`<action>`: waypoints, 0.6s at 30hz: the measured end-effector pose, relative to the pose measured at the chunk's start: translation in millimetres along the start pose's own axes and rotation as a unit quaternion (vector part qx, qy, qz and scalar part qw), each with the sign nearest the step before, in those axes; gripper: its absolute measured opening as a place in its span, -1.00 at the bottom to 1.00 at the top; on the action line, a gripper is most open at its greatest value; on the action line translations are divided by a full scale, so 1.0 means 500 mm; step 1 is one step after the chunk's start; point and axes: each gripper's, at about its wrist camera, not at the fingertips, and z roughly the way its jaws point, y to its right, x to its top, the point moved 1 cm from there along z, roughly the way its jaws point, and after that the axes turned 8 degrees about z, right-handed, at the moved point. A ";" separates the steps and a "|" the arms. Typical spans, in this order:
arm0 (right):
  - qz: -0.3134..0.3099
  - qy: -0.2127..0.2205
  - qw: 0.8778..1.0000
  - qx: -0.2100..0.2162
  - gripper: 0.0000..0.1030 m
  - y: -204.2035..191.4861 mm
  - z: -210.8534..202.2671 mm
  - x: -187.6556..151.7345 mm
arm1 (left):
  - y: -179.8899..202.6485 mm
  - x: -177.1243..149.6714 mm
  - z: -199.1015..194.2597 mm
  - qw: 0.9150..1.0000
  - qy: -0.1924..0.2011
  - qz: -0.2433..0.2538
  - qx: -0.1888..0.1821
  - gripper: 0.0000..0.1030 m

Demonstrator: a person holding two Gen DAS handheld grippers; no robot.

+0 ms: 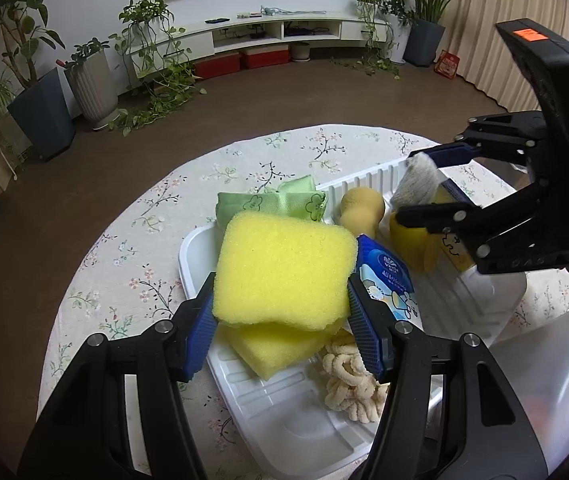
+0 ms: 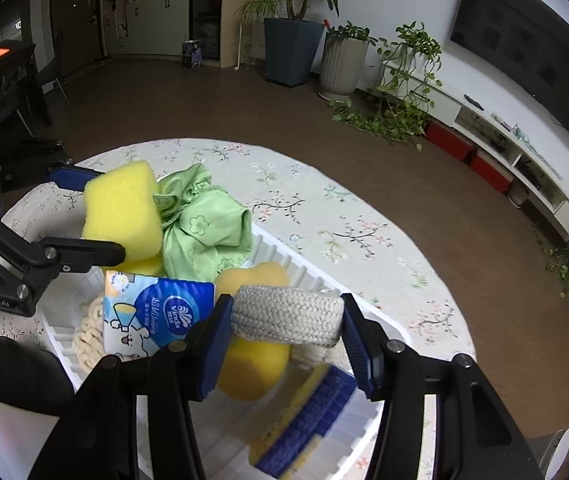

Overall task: Organize soft objects
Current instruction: 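Lower the sponge and scrubber into the tray and open both tools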

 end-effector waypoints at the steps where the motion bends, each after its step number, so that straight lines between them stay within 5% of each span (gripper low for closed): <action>1: -0.001 -0.004 1.000 0.003 0.08 -0.003 0.008 0.000 | 0.001 0.001 0.004 1.000 -0.001 0.001 0.000 0.13; 11: -0.009 -0.027 1.000 0.008 0.08 -0.014 0.057 -0.012 | 0.000 0.000 0.020 1.000 -0.007 -0.006 -0.007 0.22; 18: -0.006 -0.027 1.000 0.008 0.11 -0.007 0.065 -0.015 | -0.003 -0.005 0.033 1.000 -0.020 -0.013 -0.004 0.47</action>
